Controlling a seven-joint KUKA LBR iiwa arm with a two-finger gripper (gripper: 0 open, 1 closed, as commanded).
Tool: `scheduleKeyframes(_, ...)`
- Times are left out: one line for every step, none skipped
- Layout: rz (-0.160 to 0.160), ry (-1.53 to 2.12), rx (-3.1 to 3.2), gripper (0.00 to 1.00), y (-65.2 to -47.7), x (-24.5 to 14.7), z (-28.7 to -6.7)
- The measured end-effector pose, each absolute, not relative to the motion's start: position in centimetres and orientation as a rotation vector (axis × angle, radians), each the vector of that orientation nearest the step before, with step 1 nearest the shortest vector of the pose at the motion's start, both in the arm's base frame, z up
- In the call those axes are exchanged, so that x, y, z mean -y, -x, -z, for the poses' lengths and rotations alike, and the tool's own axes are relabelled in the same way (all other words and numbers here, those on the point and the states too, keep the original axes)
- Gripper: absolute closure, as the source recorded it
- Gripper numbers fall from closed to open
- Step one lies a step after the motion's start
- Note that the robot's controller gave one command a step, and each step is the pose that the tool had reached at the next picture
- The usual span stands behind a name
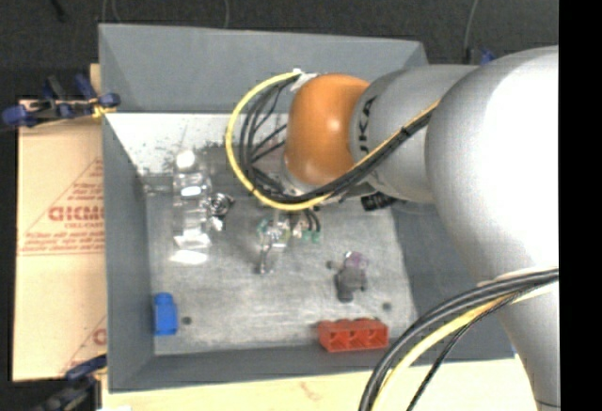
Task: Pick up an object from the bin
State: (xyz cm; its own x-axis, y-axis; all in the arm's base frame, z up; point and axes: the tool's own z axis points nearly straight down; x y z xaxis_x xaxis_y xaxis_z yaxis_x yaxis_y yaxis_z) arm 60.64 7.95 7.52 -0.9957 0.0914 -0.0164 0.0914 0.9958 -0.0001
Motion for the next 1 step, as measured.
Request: scheduleKeyframes(-0.002, -0.148, -3.122, 1.00, -60.71, -7.91, -7.70)
